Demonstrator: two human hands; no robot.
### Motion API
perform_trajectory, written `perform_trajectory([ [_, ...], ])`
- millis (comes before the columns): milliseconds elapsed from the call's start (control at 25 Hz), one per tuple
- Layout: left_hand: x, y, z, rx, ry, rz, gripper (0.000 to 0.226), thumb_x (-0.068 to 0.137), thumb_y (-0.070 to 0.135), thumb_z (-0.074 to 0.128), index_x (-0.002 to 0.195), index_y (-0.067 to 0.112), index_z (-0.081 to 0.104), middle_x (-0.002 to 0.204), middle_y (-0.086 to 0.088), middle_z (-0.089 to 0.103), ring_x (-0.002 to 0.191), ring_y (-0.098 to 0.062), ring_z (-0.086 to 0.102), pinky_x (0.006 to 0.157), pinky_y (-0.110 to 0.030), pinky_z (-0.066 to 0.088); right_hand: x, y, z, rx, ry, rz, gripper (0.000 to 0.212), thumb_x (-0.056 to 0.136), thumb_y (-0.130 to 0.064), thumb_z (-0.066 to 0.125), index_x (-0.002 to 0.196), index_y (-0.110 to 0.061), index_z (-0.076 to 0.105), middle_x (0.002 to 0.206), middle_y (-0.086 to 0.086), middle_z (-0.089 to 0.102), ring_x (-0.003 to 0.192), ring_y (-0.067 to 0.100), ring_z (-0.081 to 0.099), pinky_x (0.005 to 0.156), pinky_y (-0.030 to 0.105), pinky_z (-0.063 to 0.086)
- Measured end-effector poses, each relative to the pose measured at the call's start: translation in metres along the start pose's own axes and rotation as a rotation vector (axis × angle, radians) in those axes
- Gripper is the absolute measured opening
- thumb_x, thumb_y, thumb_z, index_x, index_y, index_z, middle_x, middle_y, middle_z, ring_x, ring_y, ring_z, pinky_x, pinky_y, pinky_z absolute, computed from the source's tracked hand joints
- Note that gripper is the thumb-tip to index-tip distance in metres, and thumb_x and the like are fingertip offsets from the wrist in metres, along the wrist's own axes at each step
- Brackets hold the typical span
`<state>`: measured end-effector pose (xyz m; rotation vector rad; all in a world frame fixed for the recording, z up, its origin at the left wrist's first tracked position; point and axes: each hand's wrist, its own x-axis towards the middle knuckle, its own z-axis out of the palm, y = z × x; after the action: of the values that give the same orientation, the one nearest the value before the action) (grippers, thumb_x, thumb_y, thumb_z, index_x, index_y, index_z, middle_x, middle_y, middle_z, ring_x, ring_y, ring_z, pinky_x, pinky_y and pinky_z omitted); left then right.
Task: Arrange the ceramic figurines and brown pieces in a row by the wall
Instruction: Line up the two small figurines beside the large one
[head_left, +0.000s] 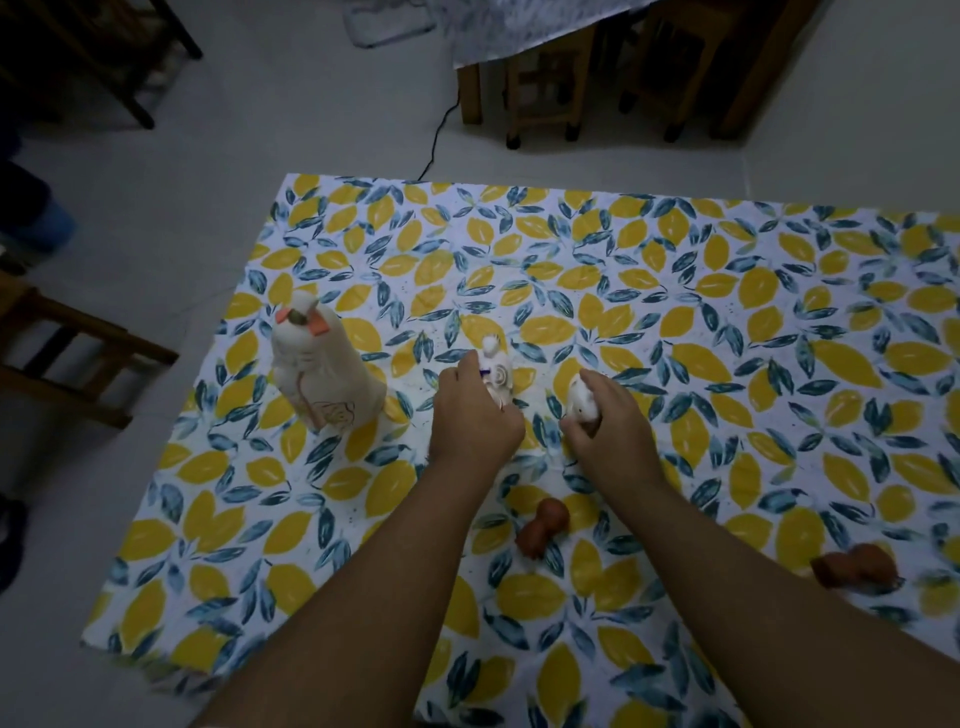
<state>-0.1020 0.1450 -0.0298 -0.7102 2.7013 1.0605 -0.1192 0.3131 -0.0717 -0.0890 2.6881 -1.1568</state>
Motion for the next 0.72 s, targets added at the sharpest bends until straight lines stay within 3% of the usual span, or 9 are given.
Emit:
perform_trajectory([
  [80,-0.006,0.001,-0.004,-0.072,-0.007,0.002,0.085,0.086,0.039,0.065,0.156,0.017,0.021,0.150,-0.011,0.037,0.135,-0.032,0.041,0.101,-0.045,0.046,-0.006,-0.003,-0.005,0.074,-0.026,0.014,0.074,0.090,-0.023,0.075,0.154,-0.017,0.037,0.158,0.006,0.039,0.145,0.024,0.034,0.114,0.040,0.038],
  [160,-0.022,0.003,-0.009,-0.057,0.074,0.070,0.085,0.087,0.040,0.064,0.156,0.014,0.021,0.153,-0.010,0.036,0.141,-0.029,0.034,0.110,-0.046,0.039,-0.016,-0.005,-0.013,0.108,-0.010,0.012,0.076,0.091,-0.029,0.074,0.155,-0.021,0.034,0.158,0.004,0.038,0.145,0.022,0.034,0.113,0.038,0.037],
  [280,-0.063,0.004,-0.012,-0.036,0.229,0.277,0.073,0.090,0.034,0.060,0.152,0.009,0.032,0.151,-0.010,0.041,0.144,-0.028,0.032,0.117,-0.045,0.032,-0.045,0.004,-0.031,-0.063,0.083,0.001,0.067,0.092,-0.039,0.069,0.150,-0.022,0.041,0.152,0.003,0.046,0.140,0.025,0.039,0.109,0.041,0.038],
  [400,-0.105,0.006,0.001,-0.042,0.277,0.393,0.063,0.090,0.029,0.062,0.147,0.010,0.042,0.147,-0.010,0.047,0.141,-0.026,0.035,0.115,-0.039,0.031,-0.077,0.030,-0.056,-0.262,0.192,-0.011,0.055,0.092,-0.042,0.067,0.140,-0.020,0.053,0.138,0.006,0.059,0.129,0.029,0.051,0.105,0.050,0.044],
  [480,-0.125,0.004,0.020,0.005,0.190,0.356,0.061,0.092,0.030,0.063,0.146,0.011,0.043,0.146,-0.010,0.047,0.139,-0.026,0.036,0.112,-0.040,0.033,-0.097,0.054,-0.075,-0.362,0.212,0.020,0.050,0.092,-0.043,0.066,0.136,-0.021,0.057,0.134,0.006,0.062,0.126,0.031,0.053,0.105,0.052,0.043],
  [640,-0.132,-0.011,0.060,0.213,-0.102,0.116,0.069,0.093,0.043,0.063,0.151,0.015,0.038,0.147,-0.015,0.043,0.135,-0.037,0.038,0.105,-0.049,0.041,-0.134,0.108,-0.116,-0.459,0.235,0.192,0.053,0.093,-0.046,0.062,0.138,-0.018,0.057,0.136,0.009,0.062,0.127,0.034,0.052,0.107,0.052,0.042],
  [720,-0.134,-0.015,0.073,0.253,-0.142,0.100,0.061,0.094,0.035,0.065,0.147,0.015,0.045,0.140,-0.018,0.048,0.126,-0.038,0.047,0.099,-0.050,0.047,-0.149,0.130,-0.133,-0.460,0.225,0.281,0.055,0.094,-0.046,0.061,0.141,-0.019,0.053,0.142,0.010,0.056,0.132,0.036,0.047,0.107,0.053,0.042],
])
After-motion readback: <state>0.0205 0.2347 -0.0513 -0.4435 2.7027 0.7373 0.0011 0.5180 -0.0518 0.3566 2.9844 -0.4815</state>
